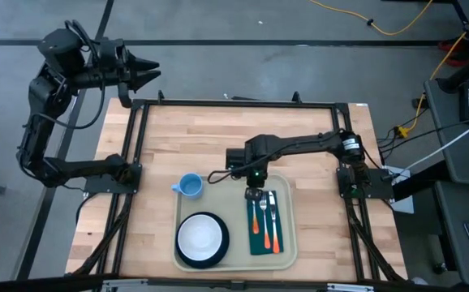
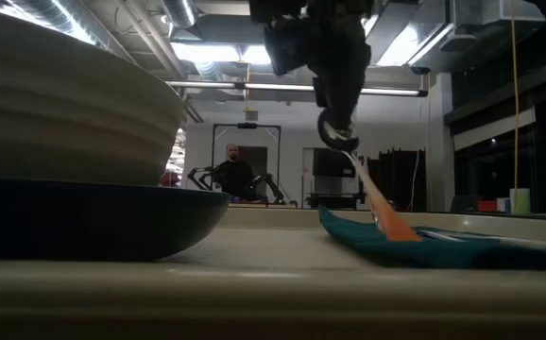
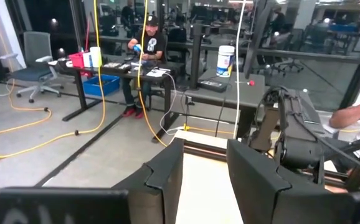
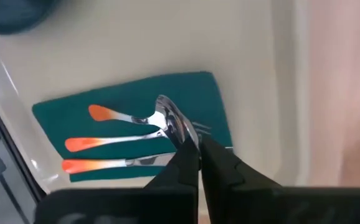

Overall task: Set up tray
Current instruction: Put the orange spoon on top of the green napkin to the left of the orange fork

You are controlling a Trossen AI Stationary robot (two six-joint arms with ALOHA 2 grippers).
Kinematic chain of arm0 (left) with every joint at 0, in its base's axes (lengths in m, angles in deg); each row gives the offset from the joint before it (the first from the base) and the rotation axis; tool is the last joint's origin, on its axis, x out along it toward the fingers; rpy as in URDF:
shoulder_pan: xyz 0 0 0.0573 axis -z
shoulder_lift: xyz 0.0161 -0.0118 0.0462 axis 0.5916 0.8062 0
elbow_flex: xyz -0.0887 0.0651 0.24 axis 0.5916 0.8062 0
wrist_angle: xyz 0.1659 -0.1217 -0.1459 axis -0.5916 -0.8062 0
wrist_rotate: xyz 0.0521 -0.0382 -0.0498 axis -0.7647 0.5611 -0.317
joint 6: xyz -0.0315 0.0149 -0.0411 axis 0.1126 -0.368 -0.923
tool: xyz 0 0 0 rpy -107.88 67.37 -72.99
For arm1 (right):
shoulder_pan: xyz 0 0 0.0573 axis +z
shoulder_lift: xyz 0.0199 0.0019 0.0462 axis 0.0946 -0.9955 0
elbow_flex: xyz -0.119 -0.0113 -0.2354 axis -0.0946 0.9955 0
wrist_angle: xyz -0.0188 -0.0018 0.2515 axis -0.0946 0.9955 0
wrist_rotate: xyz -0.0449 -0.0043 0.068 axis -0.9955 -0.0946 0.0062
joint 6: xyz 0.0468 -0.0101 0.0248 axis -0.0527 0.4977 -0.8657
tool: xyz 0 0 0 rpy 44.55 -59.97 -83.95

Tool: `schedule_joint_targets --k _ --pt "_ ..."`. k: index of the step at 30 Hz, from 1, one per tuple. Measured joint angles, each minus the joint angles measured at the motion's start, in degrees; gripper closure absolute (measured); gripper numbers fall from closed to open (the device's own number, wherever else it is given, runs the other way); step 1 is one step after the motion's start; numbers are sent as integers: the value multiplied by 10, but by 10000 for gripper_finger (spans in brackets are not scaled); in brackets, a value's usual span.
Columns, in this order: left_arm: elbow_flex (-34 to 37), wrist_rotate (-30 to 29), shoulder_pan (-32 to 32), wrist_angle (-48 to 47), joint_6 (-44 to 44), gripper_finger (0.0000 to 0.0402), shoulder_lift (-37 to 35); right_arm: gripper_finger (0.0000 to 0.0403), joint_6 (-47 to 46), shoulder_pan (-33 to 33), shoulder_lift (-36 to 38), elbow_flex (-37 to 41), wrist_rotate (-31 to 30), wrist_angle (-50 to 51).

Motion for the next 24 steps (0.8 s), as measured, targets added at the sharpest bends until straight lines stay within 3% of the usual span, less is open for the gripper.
schedule_joint_targets --k 13,20,24 --pt "0 -1 0 -21 25 286 -4 397 -49 60 82 117 -27 -130" --pt "0 -2 0 -21 21 290 -1 397 -77 56 88 155 42 -159" --pt "0 -2 0 -21 19 290 -1 397 -73 60 89 142 35 -157"
